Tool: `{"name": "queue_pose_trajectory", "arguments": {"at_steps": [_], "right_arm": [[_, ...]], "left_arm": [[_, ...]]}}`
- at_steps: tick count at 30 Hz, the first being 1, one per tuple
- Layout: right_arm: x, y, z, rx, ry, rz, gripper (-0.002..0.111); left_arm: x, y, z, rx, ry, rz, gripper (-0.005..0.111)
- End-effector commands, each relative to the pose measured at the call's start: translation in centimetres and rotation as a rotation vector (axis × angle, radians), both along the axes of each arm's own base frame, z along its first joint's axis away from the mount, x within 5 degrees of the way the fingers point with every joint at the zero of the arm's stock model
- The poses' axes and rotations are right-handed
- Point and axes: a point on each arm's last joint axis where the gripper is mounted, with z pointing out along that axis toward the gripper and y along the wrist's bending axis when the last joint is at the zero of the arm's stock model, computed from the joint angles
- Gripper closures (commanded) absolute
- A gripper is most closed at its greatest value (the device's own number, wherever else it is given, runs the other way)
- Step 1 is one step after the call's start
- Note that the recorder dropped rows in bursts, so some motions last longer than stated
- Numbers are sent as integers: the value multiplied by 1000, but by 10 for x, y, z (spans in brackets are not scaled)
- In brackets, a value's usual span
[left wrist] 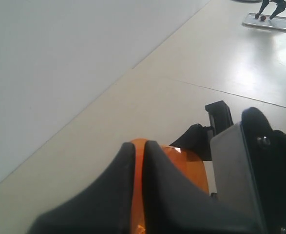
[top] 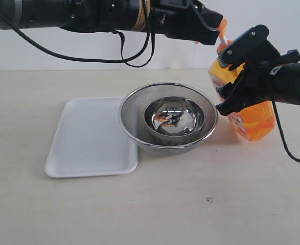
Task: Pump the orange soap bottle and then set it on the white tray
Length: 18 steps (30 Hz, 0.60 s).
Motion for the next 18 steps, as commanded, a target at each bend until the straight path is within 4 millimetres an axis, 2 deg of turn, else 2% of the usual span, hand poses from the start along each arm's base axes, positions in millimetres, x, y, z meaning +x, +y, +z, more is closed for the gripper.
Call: {"name": "queue_pose_trajectory", "arguments": {"at_steps": [1, 6, 9, 18], "right_arm": [[0, -1, 5, 29, -17, -19, 109], [0, -1, 5, 29, -15, -19, 109], [0, -1, 5, 29, -15, -19, 109], [0, -1, 5, 29, -15, -19, 109]], "left_arm": [[-1, -3, -30, 90, 20, -33, 102], [0, -3, -30, 92, 17, -25, 102], [-1, -2, -23, 83, 4, -24, 102], [-8, 9, 18, 63, -117, 34, 102]]}}
